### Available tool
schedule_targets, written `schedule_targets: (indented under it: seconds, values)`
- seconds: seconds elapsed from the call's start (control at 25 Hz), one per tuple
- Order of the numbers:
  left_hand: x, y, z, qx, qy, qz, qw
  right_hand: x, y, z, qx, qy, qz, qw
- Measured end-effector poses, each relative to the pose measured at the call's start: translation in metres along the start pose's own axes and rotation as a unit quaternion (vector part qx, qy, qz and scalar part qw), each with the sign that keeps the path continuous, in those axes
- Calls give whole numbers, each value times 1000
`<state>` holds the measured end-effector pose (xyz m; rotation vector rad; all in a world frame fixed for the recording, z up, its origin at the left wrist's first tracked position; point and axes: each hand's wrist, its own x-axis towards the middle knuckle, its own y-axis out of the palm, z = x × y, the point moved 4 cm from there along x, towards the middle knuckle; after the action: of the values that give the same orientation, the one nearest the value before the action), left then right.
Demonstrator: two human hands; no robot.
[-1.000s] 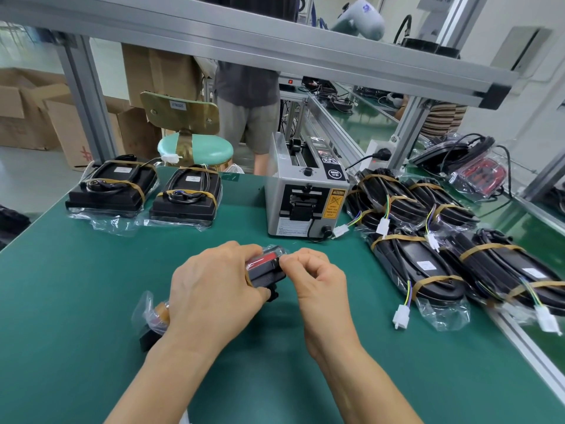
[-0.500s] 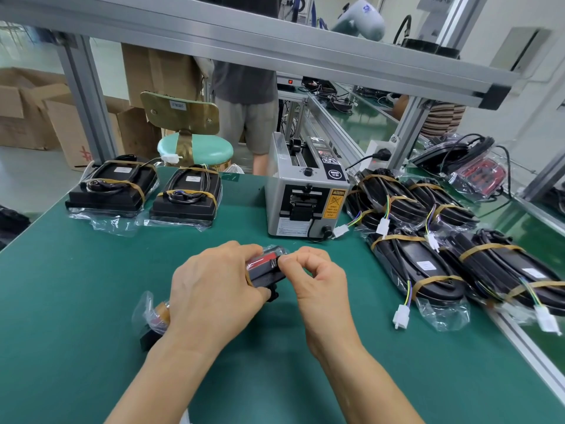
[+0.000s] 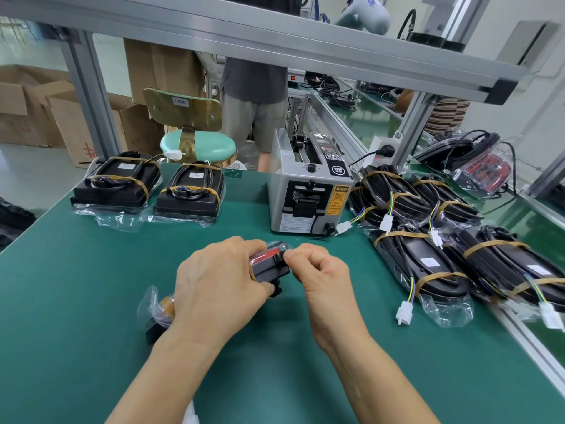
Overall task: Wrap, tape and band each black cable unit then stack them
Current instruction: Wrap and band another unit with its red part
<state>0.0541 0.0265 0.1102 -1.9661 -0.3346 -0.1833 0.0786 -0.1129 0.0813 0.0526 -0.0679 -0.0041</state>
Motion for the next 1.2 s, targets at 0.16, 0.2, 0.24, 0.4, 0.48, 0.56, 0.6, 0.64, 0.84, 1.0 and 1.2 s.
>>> schedule_targets:
  seconds: [0.16, 0.2, 0.24, 0.4, 0.48, 0.56, 0.6, 0.64, 0.84, 1.0, 1.2]
  values:
    - [0, 0, 0, -2, 1, 0, 1000, 0, 0, 2, -37, -12, -8, 999]
    - [0, 0, 0, -3, 2, -1, 1000, -1, 1, 3, -51, -20, -12, 998]
    - [0, 0, 0, -3, 3, -1, 1000, -1, 1, 4, -66, -30, -19, 997]
    - [0, 0, -1, -6, 5, -6, 1000, -5, 2, 4, -107, -54, -55, 991]
    - [-1, 0, 0, -11, 6, -13, 1000, -8, 4, 5, -121, -61, -68, 989]
    - [-1, 0, 0, -15, 8, -17, 1000, -10, 5, 5, -141, -77, -84, 983]
    - [-1, 0, 0, -16, 8, -17, 1000, -12, 5, 5, -157, -88, -94, 979]
    - [-1, 0, 0, -16, 8, -17, 1000, -13, 6, 5, -168, -97, -103, 976]
    - [-1, -1, 0, -25, 6, -22, 999, -12, 5, -9, -40, -10, -58, 997]
    - [-1, -1, 0, -23, 7, -22, 999, -11, 3, -7, -38, -37, -24, 998]
    - [-1, 1, 1, -23, 9, -24, 999, -1, 2, -5, -61, -58, -15, 996]
